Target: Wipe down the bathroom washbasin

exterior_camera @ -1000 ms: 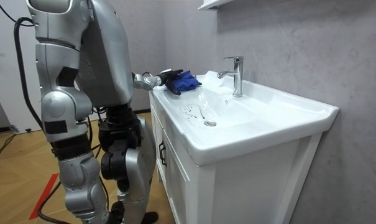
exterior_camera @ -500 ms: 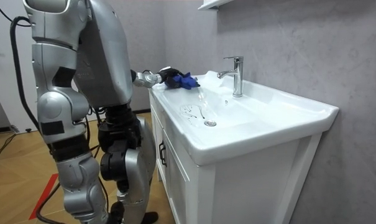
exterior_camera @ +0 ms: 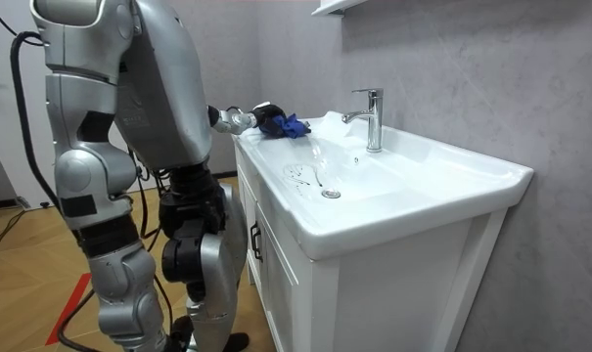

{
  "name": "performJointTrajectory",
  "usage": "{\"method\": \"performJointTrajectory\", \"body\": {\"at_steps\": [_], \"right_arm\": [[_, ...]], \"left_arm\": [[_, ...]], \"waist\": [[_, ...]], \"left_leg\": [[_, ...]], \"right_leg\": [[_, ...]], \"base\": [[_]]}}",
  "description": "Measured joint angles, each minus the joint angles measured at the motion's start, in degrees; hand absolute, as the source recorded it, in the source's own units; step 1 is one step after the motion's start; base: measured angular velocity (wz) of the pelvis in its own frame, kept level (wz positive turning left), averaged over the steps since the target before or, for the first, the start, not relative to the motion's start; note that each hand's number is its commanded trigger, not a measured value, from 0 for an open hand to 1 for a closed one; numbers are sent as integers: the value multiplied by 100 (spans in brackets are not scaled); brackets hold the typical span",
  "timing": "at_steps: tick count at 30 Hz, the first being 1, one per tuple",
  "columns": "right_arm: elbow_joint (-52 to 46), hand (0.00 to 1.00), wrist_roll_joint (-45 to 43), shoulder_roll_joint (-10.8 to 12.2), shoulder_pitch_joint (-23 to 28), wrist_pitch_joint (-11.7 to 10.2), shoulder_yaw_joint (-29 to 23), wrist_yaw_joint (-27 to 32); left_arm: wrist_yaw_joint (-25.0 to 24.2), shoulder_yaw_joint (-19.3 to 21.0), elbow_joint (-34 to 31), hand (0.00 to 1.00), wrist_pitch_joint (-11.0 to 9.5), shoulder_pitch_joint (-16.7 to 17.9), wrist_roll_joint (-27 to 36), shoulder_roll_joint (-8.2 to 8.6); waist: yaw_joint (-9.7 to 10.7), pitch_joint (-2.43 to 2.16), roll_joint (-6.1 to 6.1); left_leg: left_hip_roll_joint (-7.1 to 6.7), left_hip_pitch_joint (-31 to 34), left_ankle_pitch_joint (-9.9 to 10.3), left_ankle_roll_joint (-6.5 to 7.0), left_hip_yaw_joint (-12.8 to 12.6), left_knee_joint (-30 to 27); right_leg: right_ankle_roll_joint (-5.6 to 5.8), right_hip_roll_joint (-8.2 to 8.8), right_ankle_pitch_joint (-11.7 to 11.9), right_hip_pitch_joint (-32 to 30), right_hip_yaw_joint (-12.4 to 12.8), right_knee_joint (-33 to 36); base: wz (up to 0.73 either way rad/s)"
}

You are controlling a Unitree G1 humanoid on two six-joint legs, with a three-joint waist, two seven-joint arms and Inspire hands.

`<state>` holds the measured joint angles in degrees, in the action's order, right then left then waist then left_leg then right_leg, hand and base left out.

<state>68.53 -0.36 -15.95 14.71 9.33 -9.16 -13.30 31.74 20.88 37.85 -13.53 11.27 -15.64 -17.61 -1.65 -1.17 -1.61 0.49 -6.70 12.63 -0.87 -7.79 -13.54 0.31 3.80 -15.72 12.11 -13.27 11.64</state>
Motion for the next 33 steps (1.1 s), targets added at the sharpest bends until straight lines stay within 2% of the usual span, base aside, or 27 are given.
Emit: {"method": "performJointTrajectory", "body": {"at_steps": [3, 19, 21, 23, 26, 30, 31, 32, 33], "right_arm": [[-1, 0, -1, -1, -4, 23, -14, -3], [-152, 0, -139, -2, -244, -10, -86, -61], [-194, 0, -116, -2, -221, -11, -63, -59], [-186, 0, -110, 5, -247, -96, -45, -58], [-168, 0, -124, 11, -302, -234, -45, -63], [-170, 0, -123, 63, -314, -317, -48, -78], [-171, 0, -126, 80, -319, -355, -49, -106], [-172, 0, -138, 89, -332, -385, -49, -125], [-171, 0, -152, 89, -332, -404, -49, -126]], "left_arm": [[0, 0, 30, 100, 40, -1, 1, 12], [-97, -20, -79, 100, 60, -18, 44, 71], [-98, -21, -189, 100, 126, -12, 46, 108], [-98, -65, -501, 100, 325, 56, 46, 143], [-122, -90, -756, 100, 402, 143, 56, 176], [-320, -86, -1234, 100, 598, 182, 177, 258], [-354, -98, -1350, 100, 601, 191, 210, 294], [-356, -128, -1433, 100, 605, 190, 248, 310], [-361, -151, -1470, 100, 607, 192, 249, 310]], "waist": [[21, -17, -28], [32, -11, -39], [13, -11, -38], [46, -9, -30], [100, -4, -25], [177, 22, 16], [188, 35, 27], [206, 73, 30], [218, 83, 34]], "left_leg": [[-1, -10, 0, 0, 0, 3], [-36, 21, -1, 3, 11, 15], [-41, 27, -1, 3, 12, 18], [-44, 47, -1, 3, 21, 16], [-43, 106, -1, 4, 37, -10], [-37, 213, -1, 4, 38, -52], [-33, 271, -3, 7, 38, -84], [-31, 319, -4, 8, 40, -123], [-32, 327, -4, 8, 43, -126]], "right_leg": [[0, 0, 0, 6, -4, 7], [30, 36, -24, -7, -101, -27], [32, 40, -25, -4, -113, -1], [33, 38, -24, -8, -118, -6], [32, 34, -24, -37, -135, -17], [32, 36, -24, -60, -258, -94], [32, 35, -23, -105, -269, -86], [31, 32, -22, -121, -281, -87], [32, 32, -22, -122, -290, -88]], "base": [[0], [3], [2], [4], [6], [14], [14], [11], [11]]}}
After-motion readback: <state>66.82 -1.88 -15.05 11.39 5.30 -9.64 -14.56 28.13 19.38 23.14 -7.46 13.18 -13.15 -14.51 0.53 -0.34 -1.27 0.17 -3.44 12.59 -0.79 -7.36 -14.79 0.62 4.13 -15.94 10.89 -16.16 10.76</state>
